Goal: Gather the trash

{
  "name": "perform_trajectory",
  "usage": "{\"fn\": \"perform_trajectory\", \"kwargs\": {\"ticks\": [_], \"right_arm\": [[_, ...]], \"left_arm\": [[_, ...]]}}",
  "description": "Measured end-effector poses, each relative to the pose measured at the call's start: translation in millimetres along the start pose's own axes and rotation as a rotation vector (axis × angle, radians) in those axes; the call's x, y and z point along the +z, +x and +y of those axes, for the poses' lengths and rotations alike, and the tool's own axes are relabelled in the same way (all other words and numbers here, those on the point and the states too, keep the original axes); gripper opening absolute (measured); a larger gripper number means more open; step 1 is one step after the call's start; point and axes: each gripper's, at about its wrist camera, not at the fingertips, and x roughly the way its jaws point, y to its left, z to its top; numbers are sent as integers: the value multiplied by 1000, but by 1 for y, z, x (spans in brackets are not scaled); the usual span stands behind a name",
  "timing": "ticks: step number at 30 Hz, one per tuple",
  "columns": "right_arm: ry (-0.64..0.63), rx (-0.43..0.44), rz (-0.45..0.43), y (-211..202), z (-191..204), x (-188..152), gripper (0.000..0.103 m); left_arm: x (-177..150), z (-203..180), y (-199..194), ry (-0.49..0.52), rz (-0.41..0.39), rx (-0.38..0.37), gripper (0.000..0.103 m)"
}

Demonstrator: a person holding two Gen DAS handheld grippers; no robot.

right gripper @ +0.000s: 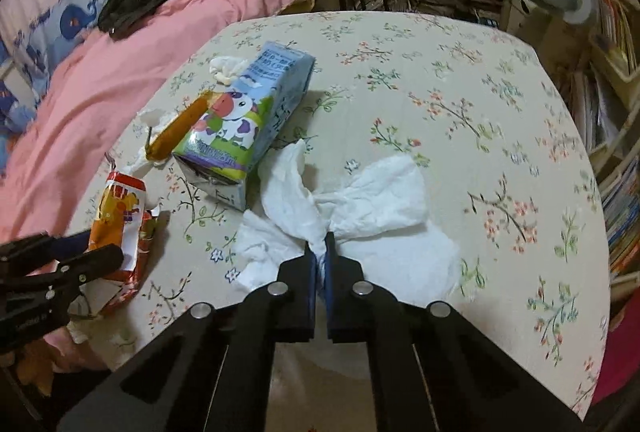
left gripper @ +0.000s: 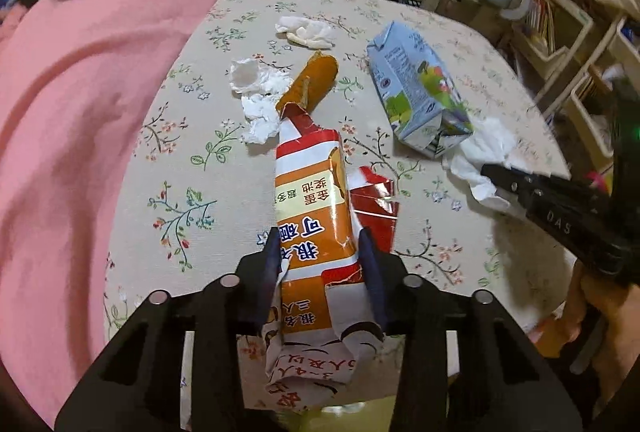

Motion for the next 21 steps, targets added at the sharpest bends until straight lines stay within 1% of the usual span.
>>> {"fn": "perform_trajectory", "kwargs": {"ticks": [2,5,8,11,17,21], "right_arm": [[41,29,-14,-9,-4,-2,4],[97,81,-64,-31,-11,-3,4],[123,116,-124,-52,-9,-3,4],[146,152,-174,-68,-5,-4,4],[166,193,-245,-94,3,-12,4],[174,220,-282,-108,2,-15,4]], "left_arm": [[-1,-1,-8,-7,-32,-4,35],[0,-3,-29,-20,-121,-35,35],[-2,-5,-52,-35,-208,-52,35],[-4,-8,-67,-43,-254,-51,36],[-9,-14,-93,-37,-334,-39,36],[-10,-16,-102,-43,-363,-40,36]]}}
